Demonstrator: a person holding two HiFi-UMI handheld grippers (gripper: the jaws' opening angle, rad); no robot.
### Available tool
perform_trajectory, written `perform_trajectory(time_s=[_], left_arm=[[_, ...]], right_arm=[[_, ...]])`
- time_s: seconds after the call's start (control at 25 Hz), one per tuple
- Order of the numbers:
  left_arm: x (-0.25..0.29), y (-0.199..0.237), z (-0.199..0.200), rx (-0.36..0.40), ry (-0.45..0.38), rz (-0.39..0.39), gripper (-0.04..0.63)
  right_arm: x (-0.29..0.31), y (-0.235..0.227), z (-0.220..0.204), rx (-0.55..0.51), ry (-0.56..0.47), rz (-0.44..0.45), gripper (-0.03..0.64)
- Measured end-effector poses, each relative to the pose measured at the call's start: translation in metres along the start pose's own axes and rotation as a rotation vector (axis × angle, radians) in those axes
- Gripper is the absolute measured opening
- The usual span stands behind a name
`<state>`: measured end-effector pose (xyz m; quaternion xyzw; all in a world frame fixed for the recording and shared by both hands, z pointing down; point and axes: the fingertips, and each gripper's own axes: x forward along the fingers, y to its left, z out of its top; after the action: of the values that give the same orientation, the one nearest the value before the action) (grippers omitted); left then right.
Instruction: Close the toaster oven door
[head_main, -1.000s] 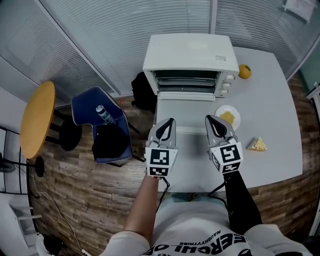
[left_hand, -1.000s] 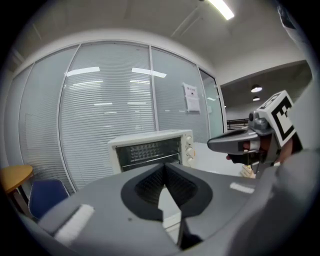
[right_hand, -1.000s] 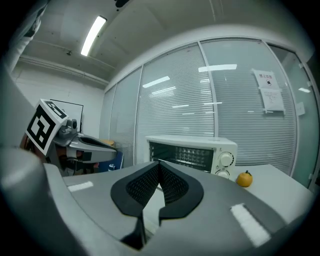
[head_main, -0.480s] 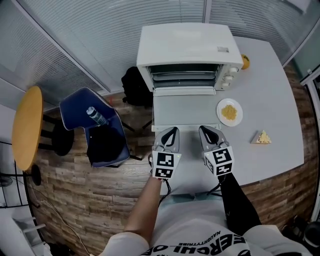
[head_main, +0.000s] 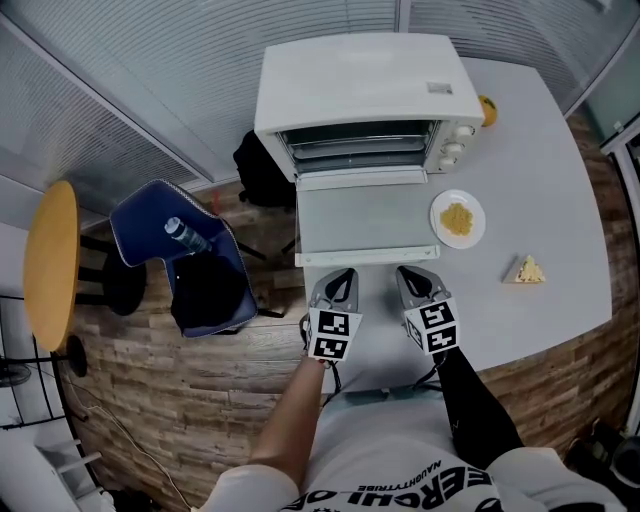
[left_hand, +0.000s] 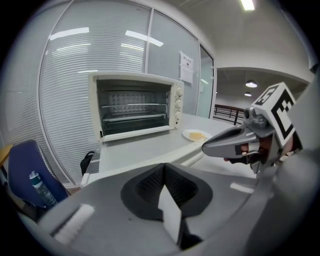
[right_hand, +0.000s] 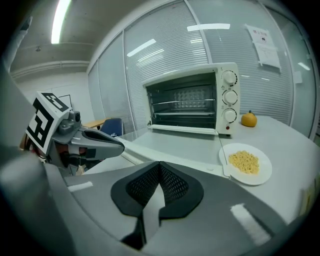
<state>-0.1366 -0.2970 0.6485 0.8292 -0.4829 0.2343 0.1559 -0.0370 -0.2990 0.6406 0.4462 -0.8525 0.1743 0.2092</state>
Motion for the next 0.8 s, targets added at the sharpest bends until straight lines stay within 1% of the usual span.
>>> perform_trajectory(time_s=[0.16,0.36,0.6,0.68,0.8], left_arm=[[0.01,0.003,-0.016,-0.015,0.05,0.01,0.055],[0.017,0.01,-0.022,-0.039,0.091,0.04,0.055],[0.024,0.019,-0.022,-0.061,0.065,0.08,0.055],[0.022,0.022,-0.02,-0.061,0.061,0.097,0.055],[0.019,0.028,-0.012,-0.052,0.032,0.12,0.057]], right_arm=[[0.005,-0.009,-0.018,0.025,0.04,-0.012,0.002],[0.012,-0.018,-0.022,0.031,0.057,-0.024,0.002],[0.02,-0.026,-0.02,0.029,0.054,-0.051,0.002],[0.02,-0.027,-0.016,0.024,0.044,-0.061,0.002],[0.018,-0.026,-0.007,0.013,0.023,-0.073,0.002]])
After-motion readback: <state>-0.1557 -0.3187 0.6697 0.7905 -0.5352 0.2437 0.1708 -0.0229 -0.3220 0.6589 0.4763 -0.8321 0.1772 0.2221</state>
